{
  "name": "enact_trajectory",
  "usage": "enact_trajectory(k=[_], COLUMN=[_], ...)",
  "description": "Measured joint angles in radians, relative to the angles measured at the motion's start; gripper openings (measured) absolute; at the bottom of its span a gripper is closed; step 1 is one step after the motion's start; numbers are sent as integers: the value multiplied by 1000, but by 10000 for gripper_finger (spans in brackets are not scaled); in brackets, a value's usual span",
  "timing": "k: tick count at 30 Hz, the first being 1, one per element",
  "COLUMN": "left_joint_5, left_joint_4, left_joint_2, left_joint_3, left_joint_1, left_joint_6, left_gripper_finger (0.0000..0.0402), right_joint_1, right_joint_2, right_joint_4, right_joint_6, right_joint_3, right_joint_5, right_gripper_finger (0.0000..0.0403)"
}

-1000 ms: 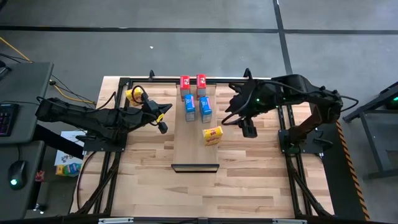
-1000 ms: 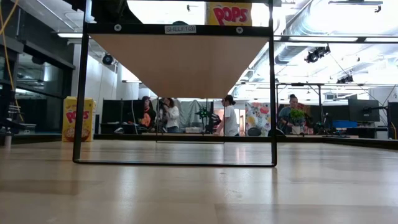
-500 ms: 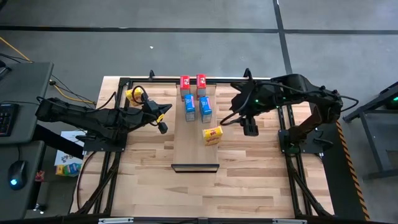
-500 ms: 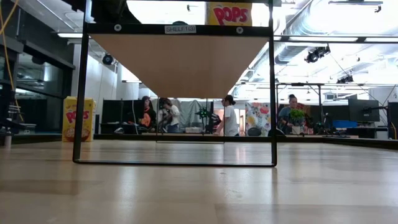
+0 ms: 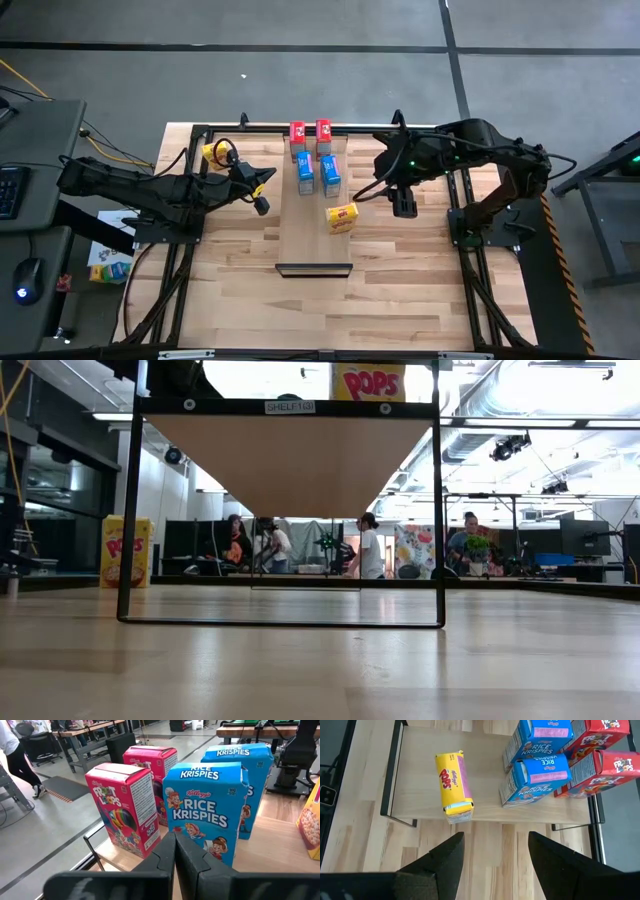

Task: Stack cereal on shelf
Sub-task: Put the right yellow cereal box on the shelf

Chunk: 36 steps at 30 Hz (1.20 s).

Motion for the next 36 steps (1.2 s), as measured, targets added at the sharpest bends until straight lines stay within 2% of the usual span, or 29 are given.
enact_trajectory(k=[7, 10, 14, 19, 24, 28, 33, 36], left_joint_5=[0, 0, 0, 0, 0, 0, 0, 0], left_joint_4=[0, -1, -9, -1, 14, 33, 41, 41], left_joint_2=[0, 0, 0, 0, 0, 0, 0, 0], left_joint_3=[0, 0, 0, 0, 0, 0, 0, 0], left_joint_1=[0, 0, 0, 0, 0, 0, 0, 0], left_joint_6=[0, 0, 0, 0, 0, 1, 2, 2], left_gripper_finger=[0, 0, 0, 0, 0, 0, 0, 0], right_joint_1=[0, 0, -12, -66, -94, -94, -94, -90], right_joint_2=[0, -34, -175, -446, -752, -950, -1073, -1078], right_joint_4=[-16, 28, 152, 329, 516, 680, 827, 1032], right_joint_6=[11, 7, 11, 77, 194, 274, 385, 430], right_joint_3=[-1, -80, -349, -704, -970, -1153, -1391, -1552], right_joint_5=[0, 1, 1, 3, 7, 12, 87, 95], right_gripper_finger=[213, 213, 213, 213, 213, 213, 211, 195])
